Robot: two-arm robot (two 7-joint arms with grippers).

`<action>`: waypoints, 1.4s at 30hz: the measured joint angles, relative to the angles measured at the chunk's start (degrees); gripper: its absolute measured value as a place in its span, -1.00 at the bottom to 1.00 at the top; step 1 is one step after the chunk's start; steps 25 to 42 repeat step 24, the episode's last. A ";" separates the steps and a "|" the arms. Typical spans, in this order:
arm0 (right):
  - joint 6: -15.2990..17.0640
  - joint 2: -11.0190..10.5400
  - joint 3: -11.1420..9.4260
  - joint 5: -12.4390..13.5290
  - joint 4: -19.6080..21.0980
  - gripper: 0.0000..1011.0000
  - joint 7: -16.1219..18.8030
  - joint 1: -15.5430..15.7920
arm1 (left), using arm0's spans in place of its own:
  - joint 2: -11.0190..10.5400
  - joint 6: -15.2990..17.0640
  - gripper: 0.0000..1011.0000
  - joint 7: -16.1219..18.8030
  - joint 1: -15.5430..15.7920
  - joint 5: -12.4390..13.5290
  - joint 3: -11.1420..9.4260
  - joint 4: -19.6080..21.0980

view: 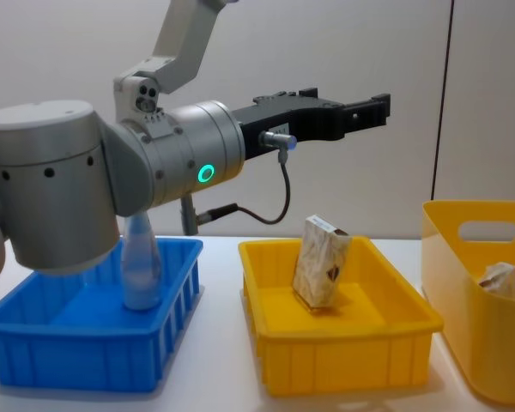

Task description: Bimanual collaborative sorting of washing and personal care products

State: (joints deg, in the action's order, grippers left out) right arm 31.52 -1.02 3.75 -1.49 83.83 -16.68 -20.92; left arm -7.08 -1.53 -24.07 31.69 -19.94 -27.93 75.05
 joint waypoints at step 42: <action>-7.64 0.24 -0.08 0.51 4.27 0.99 3.31 2.75 | 0.00 0.00 0.98 0.00 0.00 0.00 0.00 0.00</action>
